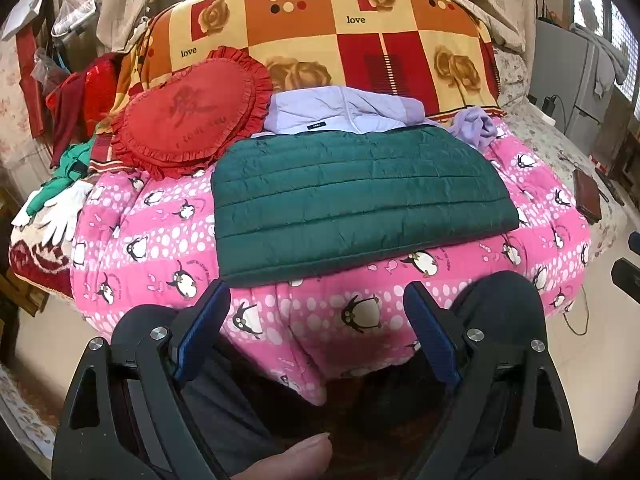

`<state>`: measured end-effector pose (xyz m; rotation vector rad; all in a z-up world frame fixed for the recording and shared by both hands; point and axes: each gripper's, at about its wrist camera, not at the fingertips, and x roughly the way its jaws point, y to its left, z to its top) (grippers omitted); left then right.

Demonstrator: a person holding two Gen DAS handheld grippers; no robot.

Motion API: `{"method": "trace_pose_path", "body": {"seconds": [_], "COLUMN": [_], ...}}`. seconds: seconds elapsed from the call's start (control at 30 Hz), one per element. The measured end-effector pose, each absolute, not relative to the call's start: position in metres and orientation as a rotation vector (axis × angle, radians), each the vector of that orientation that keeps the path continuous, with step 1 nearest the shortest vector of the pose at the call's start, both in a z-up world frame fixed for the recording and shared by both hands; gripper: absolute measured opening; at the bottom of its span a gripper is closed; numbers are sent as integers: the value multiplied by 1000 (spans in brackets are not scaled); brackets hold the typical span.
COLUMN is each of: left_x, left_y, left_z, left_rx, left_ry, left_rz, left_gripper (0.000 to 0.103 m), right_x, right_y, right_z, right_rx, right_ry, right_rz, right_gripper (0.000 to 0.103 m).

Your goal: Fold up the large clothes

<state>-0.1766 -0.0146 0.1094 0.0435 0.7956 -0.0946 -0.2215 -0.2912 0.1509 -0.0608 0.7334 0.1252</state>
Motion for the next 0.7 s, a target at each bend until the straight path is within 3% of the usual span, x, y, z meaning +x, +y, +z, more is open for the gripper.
{"method": "trace_pose_path", "body": {"seconds": [0.7], "left_x": [-167], "left_y": [-8], "left_z": [100], "left_rx": [-8], "left_ry": [814], "left_rz": [-123], "left_gripper": [88], "right_x": [-210], "right_y": [-281], "right_z": [147], "right_rx": [-67], "right_ry": [747], "right_rz": [134], "right_gripper": [97]}}
